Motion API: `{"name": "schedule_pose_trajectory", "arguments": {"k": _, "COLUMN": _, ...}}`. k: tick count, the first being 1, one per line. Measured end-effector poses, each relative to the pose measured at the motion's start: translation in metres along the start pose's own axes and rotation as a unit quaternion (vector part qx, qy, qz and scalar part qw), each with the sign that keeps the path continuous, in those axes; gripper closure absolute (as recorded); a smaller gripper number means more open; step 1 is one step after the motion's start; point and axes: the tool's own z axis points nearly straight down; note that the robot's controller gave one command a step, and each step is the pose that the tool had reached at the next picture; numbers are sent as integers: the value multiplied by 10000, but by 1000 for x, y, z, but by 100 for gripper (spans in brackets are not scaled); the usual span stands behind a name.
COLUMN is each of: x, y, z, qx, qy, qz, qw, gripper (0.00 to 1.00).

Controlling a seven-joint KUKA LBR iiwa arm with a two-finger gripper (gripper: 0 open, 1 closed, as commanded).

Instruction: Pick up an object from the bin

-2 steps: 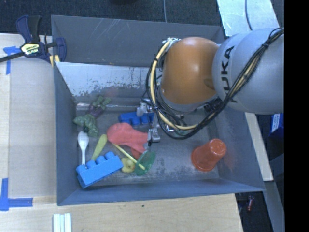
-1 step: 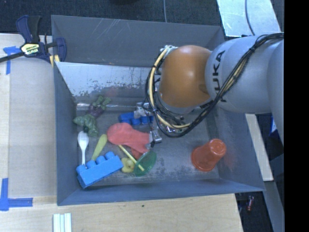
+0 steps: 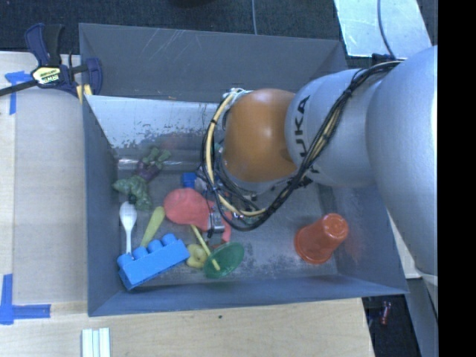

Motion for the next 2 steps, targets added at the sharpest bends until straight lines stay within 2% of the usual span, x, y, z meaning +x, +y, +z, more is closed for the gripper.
{"name": "schedule_pose_trajectory", "arguments": {"k": 1, "x": -26, "y": -26, "z": 15, "qx": 11, "qy": -32, "qz": -339, "qw": 9994, "gripper": 100}}
{"name": "schedule_pose_trajectory", "arguments": {"k": 2, "x": -26, "y": -26, "z": 15, "qx": 11, "qy": -32, "qz": -336, "qw": 9994, "gripper": 100}}
